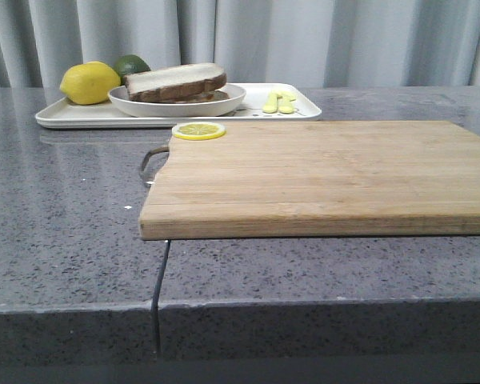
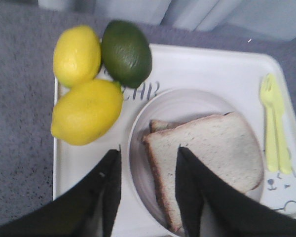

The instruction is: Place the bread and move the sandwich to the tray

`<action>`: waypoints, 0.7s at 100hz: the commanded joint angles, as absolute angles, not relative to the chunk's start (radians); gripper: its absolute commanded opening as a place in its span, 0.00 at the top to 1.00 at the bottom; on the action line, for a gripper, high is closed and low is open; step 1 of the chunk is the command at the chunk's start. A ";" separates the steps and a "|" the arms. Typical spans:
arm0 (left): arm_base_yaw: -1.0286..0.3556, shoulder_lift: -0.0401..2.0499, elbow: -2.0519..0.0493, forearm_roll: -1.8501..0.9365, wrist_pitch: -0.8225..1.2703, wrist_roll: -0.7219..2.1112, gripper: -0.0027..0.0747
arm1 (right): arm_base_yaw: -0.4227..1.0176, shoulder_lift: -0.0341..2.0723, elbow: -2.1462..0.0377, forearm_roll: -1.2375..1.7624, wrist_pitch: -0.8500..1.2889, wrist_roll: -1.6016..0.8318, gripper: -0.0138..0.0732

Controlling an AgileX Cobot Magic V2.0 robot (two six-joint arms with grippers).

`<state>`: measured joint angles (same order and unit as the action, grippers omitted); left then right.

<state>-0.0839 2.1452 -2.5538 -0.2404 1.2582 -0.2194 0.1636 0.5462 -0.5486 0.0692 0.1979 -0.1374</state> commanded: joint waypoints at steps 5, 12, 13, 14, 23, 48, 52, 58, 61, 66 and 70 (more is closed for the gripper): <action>-0.096 2.000 -2.599 -0.252 1.281 -0.176 0.65 | 0.158 0.544 -0.575 0.070 0.121 -0.138 0.40; -0.098 1.961 -2.595 -0.248 1.281 -0.166 0.65 | 0.158 0.544 -0.575 0.070 0.122 -0.138 0.40; -0.098 1.958 -2.595 -0.248 1.281 -0.161 0.65 | 0.158 0.544 -0.575 0.070 0.123 -0.138 0.40; -0.098 1.954 -2.595 -0.248 1.281 -0.159 0.65 | 0.158 0.544 -0.575 0.070 0.123 -0.138 0.40; -0.098 1.909 -2.584 -0.243 1.281 -0.145 0.65 | 0.158 0.544 -0.575 0.070 0.123 -0.138 0.40; -0.134 1.712 -2.374 -0.165 1.281 -0.059 0.65 | 0.158 0.544 -0.575 0.070 0.125 -0.138 0.40; -0.148 1.672 -2.333 -0.129 1.278 -0.059 0.65 | 0.158 0.544 -0.575 0.070 0.125 -0.138 0.40; -0.170 1.616 -2.254 -0.074 1.260 -0.059 0.65 | 0.158 0.544 -0.575 0.070 0.125 -0.138 0.40; -0.180 1.580 -2.216 -0.057 1.241 -0.059 0.65 | 0.158 0.544 -0.575 0.070 0.126 -0.138 0.40; -0.193 1.527 -2.147 -0.039 1.207 -0.059 0.65 | 0.158 0.544 -0.575 0.070 0.126 -0.138 0.40; -0.202 1.489 -2.083 -0.039 1.176 -0.059 0.65 | 0.158 0.544 -0.575 0.070 0.126 -0.138 0.40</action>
